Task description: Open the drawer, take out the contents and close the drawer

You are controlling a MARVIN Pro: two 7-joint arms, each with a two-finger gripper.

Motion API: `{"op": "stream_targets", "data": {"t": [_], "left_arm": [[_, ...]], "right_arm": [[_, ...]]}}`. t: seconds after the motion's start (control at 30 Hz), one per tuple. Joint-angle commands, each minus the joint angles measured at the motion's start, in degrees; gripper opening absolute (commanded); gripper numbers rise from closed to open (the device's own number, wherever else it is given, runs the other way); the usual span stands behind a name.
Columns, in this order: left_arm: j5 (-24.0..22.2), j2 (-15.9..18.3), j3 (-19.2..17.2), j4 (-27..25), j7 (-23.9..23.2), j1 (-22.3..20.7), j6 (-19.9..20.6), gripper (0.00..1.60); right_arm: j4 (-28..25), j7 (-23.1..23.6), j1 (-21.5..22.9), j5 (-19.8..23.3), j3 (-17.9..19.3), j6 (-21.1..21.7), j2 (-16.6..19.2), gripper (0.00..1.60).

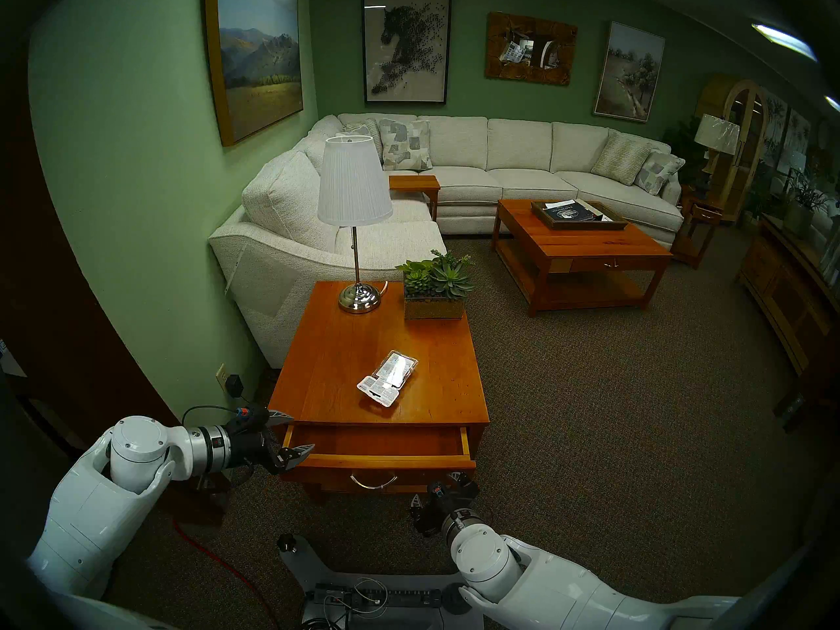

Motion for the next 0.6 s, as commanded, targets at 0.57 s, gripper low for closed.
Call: {"op": "stream_targets", "data": {"t": [0.57], "left_arm": [[-0.4,-0.1,-0.6,-1.2,0.1,-1.0,-0.4,1.60]], "right_arm": [[7.9,3.7,12.4,-2.5,2.1,-2.6,-8.6,1.60]]}}
